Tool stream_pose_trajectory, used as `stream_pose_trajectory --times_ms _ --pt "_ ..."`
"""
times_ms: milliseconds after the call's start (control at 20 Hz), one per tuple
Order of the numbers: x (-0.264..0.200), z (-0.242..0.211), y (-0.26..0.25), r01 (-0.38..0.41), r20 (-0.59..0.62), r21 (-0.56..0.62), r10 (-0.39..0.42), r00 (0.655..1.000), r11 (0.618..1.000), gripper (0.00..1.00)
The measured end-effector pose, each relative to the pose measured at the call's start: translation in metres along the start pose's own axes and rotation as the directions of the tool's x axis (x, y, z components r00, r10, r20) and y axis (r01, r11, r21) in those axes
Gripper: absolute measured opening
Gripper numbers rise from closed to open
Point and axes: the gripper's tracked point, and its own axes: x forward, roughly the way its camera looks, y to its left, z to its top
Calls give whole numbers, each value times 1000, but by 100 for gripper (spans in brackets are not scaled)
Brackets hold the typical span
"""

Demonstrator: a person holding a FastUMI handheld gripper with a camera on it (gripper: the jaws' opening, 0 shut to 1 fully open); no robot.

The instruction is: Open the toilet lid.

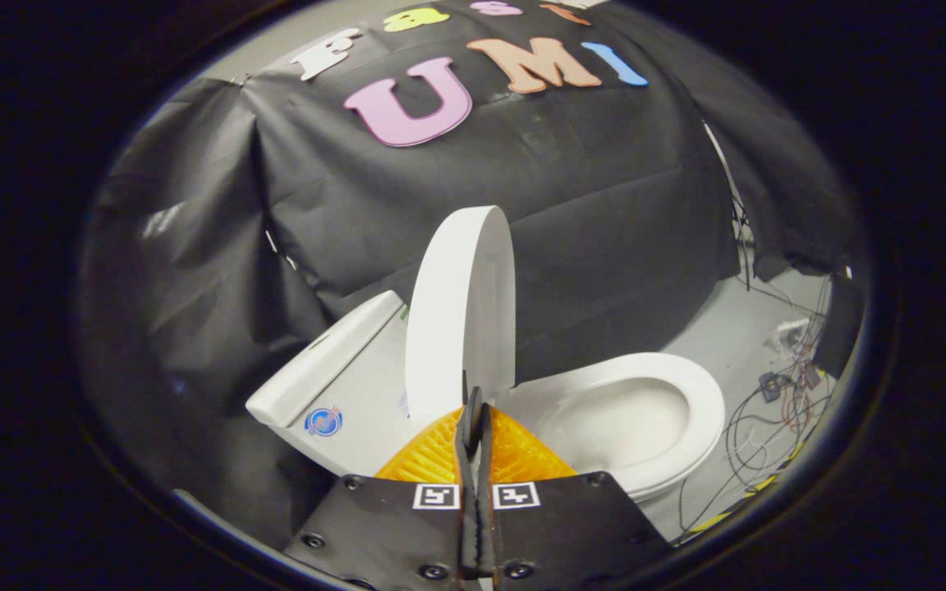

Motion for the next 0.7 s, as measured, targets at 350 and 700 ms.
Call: stream_pose_trajectory --times_ms 350,700 --pt "6 4 30 -15 20 -89 17 1000 996 1" --pt "11 6 51 -44 31 -121 48 998 992 1"
